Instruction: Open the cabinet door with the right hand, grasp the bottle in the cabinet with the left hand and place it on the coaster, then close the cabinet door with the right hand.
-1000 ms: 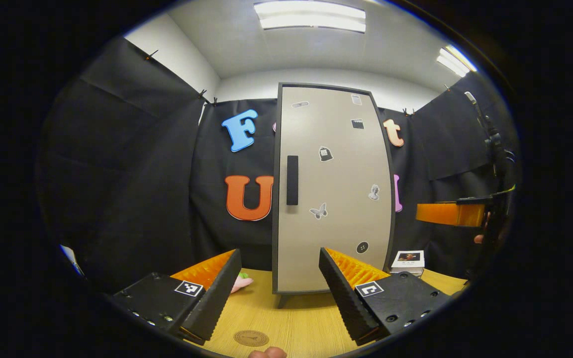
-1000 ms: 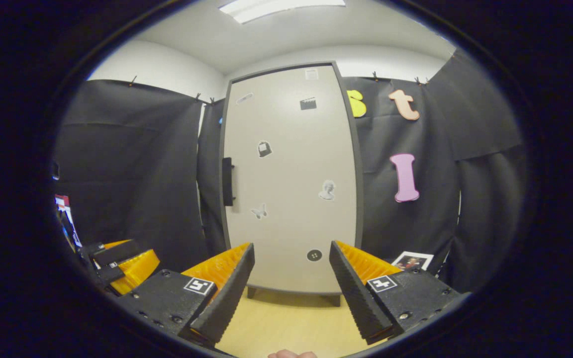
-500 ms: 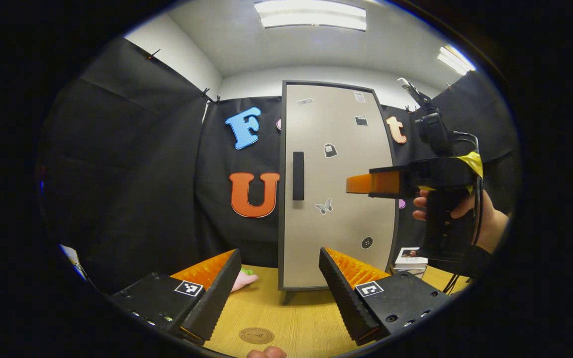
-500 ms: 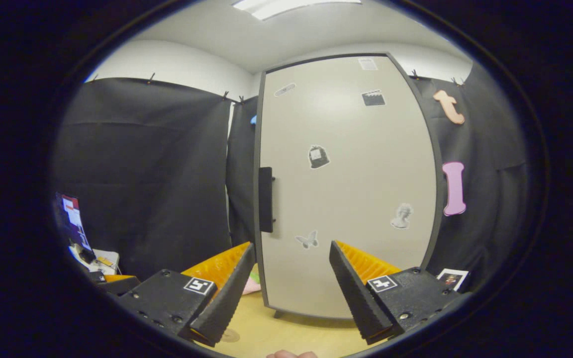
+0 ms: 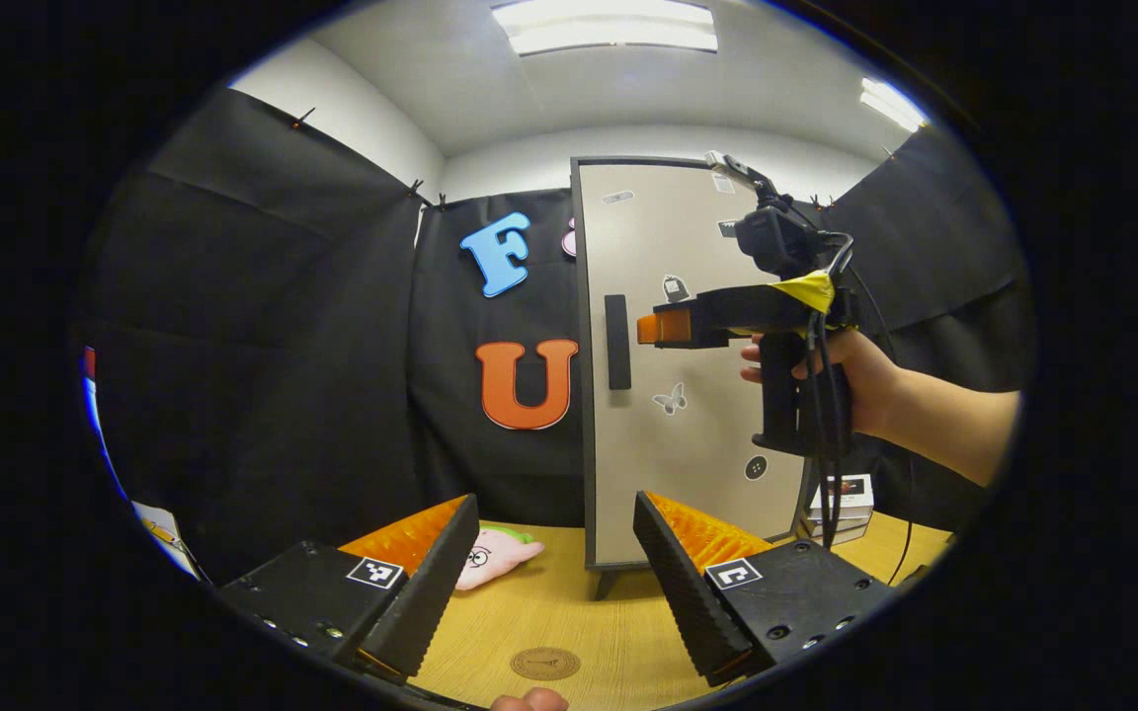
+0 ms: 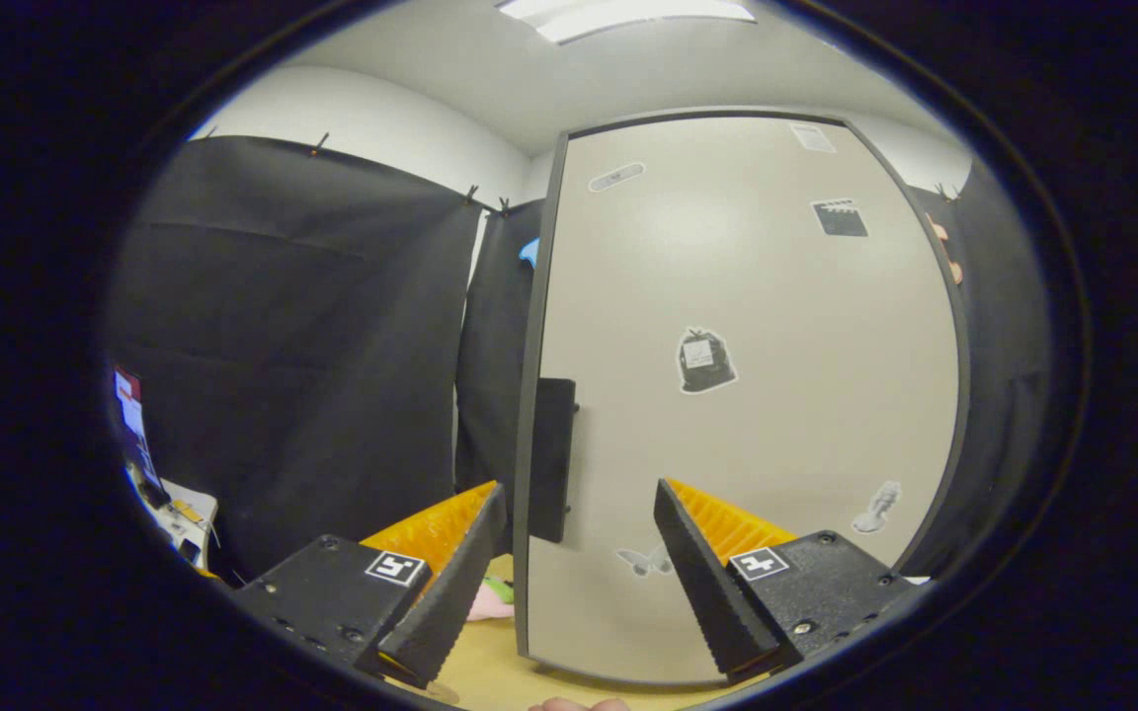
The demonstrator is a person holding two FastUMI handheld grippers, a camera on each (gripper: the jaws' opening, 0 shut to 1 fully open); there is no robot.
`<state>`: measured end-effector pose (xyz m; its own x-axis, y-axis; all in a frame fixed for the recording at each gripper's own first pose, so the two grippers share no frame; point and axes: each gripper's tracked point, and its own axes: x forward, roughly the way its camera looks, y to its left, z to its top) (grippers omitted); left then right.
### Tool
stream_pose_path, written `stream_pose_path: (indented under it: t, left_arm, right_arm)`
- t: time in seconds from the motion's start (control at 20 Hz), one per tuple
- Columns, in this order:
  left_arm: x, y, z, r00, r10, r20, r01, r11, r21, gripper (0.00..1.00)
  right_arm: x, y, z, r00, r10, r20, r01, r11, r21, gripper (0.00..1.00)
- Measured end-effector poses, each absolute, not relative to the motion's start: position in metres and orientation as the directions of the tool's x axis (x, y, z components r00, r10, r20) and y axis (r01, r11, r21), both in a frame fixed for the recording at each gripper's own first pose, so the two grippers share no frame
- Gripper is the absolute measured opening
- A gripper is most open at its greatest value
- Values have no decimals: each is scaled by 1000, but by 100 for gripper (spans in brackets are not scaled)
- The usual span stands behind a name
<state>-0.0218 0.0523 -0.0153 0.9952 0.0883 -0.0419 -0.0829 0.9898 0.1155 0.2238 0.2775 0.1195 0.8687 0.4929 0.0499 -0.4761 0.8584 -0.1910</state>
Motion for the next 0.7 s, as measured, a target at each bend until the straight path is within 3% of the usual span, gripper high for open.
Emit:
stream_pose_path:
  t: [0.25,0.3,0.4,0.7]
  left_arm:
    - [-24,50,-18,996,79,-46,-74,991,109,95]
    - [-25,50,-19,996,78,-50,-72,992,107,95]
    - [-24,51,-22,995,78,-58,-71,991,114,95]
    - [-24,64,-21,992,106,-64,-98,988,116,95]
  right_arm:
    - [254,311,112,861,509,-12,-505,849,-157,97]
    - [259,316,109,857,514,-26,-512,845,-153,92]
    - [265,322,103,857,513,-55,-515,843,-156,95]
    - [280,337,96,858,506,-86,-513,846,-143,77]
